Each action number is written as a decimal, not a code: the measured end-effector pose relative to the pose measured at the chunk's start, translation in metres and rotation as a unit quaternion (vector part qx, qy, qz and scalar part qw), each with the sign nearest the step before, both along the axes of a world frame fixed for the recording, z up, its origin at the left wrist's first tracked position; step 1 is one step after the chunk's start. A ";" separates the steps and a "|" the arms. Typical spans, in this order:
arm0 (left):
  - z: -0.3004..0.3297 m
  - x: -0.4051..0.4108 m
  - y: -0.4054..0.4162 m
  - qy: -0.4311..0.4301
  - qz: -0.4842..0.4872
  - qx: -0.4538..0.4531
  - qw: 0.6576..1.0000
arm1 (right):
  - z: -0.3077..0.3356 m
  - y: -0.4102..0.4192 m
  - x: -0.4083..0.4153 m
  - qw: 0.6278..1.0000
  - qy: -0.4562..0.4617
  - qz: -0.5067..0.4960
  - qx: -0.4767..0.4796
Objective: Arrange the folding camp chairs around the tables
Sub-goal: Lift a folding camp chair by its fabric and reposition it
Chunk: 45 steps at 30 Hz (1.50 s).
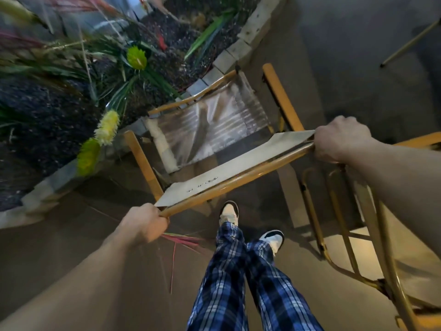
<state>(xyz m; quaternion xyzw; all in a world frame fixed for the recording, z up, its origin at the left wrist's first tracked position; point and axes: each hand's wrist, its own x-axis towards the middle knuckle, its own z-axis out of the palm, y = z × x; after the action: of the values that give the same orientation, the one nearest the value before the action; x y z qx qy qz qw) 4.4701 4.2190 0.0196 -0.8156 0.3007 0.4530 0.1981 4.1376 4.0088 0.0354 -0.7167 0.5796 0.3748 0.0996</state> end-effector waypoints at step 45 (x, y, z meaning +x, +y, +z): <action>0.021 -0.273 -0.715 -0.060 -0.766 -0.122 0.628 | 0.010 -0.163 -0.161 0.776 -0.040 -0.629 0.030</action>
<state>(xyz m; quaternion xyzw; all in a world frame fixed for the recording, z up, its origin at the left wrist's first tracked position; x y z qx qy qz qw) 4.1972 3.5041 0.0411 -0.3332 0.8573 0.0464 0.3898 3.9764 3.8454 0.0454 -0.2030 0.8853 0.2170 0.3577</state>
